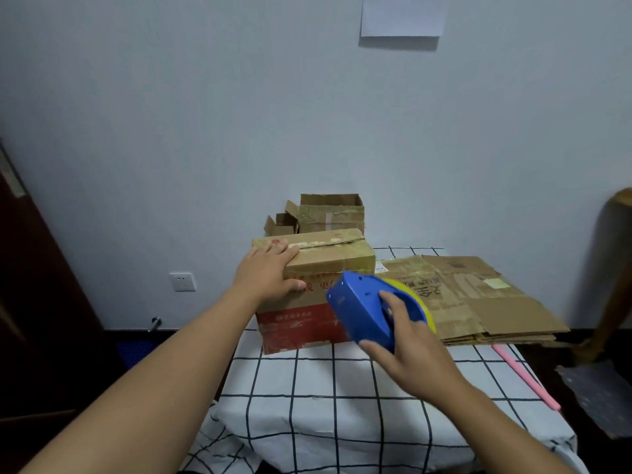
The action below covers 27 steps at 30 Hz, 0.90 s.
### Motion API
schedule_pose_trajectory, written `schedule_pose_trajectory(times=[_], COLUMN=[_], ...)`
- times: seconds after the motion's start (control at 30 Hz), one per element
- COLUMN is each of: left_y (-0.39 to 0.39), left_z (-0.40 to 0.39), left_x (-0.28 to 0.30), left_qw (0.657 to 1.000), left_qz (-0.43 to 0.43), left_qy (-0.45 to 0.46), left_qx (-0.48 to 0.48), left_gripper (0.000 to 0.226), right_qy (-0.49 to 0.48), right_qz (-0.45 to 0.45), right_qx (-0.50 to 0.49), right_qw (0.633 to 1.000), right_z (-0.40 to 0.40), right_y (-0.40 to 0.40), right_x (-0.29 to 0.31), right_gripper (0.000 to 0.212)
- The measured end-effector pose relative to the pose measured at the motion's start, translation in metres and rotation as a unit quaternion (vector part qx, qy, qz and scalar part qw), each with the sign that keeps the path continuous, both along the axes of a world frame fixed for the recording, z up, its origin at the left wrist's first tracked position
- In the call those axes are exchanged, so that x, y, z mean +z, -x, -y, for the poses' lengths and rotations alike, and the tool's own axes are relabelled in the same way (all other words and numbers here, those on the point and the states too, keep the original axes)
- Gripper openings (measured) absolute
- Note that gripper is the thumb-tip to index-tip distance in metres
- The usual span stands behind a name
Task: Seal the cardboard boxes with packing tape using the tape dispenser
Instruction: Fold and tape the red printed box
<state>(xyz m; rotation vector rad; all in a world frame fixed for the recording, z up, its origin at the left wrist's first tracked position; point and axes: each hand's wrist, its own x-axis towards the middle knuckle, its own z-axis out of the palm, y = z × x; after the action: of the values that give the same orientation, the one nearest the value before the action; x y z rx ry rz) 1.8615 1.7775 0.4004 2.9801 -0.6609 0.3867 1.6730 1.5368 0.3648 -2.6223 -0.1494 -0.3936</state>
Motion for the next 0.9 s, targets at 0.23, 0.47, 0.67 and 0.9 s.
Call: schedule_pose_trajectory(times=[0.23,0.47,0.67,0.9], left_y=[0.021,0.034,0.030,0.008], left_z=[0.004,0.001,0.000,0.017], left_x=[0.014,0.009,0.020,0.052], left_qw=[0.998,0.996,0.967,0.861], left_qz=[0.032,-0.026,-0.169,-0.202], left_qy=[-0.035,-0.032,0.188,0.467], left_qx=[-0.049,-0.080,-0.032,-0.008], left_gripper=[0.082,0.082,0.067,0.043], right_qy=[0.050,0.094,0.183,0.187], right_qz=[0.133,0.060,-0.011,-0.012], right_qx=[0.038,0.074,0.075,0.081], right_qw=[0.989,0.991,0.980,0.979], right_z=[0.006,0.004,-0.001,0.001], right_y=[-0.032,-0.083,-0.110,-0.119], right_x=[0.097,0.131,0.104,0.102], right_gripper=[0.079,0.077,0.078,0.078])
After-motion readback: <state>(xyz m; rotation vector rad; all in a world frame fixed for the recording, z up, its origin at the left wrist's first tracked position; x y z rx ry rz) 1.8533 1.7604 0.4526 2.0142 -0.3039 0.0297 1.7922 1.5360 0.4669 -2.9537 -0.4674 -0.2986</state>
